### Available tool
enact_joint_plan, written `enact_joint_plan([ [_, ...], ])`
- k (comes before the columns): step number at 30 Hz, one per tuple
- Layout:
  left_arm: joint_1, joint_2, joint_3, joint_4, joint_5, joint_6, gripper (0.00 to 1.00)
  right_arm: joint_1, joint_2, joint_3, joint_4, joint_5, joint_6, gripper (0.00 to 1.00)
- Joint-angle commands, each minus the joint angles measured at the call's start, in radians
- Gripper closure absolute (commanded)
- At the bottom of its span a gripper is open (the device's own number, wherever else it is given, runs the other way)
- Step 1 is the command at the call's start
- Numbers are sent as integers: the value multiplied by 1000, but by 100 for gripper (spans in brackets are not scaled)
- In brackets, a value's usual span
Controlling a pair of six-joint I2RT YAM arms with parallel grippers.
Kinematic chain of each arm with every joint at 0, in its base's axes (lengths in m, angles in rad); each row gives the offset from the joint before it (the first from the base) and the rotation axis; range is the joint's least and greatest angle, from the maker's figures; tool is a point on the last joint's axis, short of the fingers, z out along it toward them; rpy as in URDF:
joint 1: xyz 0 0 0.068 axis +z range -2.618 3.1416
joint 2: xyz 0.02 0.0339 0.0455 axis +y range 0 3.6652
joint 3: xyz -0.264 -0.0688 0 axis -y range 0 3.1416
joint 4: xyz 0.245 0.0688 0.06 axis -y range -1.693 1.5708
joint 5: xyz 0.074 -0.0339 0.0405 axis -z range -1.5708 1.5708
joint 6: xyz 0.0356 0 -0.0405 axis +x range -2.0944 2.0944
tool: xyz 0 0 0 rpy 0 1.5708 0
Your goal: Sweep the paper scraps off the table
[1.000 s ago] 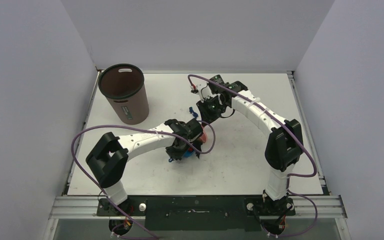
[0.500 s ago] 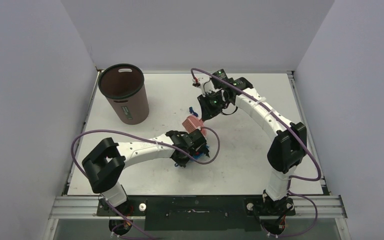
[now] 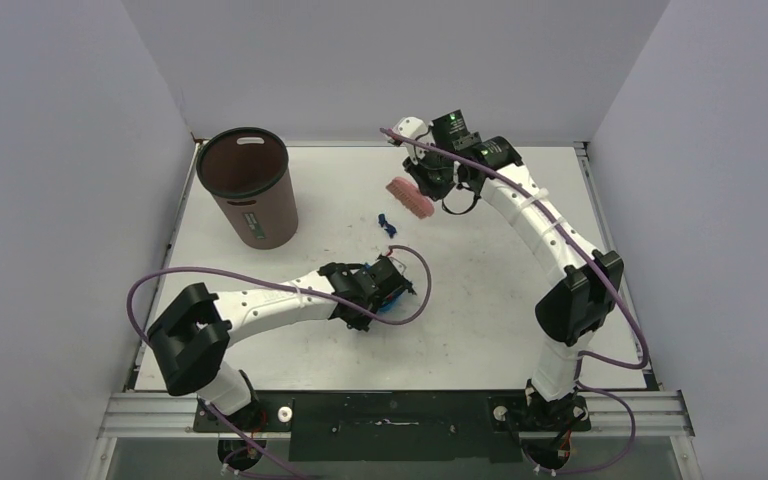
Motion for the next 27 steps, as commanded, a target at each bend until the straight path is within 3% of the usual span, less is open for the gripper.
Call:
enact_joint_plan([
  [1,3,-50,63,-96,-53,-61,100,25,-5,44,174,192,-190,95],
  [5,28,-44,69,-199,-73,-104,100,61,72,33,294,320,-305,95],
  [12,82,-35,65,-207,-33,-96,100,98,238,39,385,348,-330,95],
  [27,139,76,96,-140,11,-24,100,270,155,-89,78,84,-126,95],
])
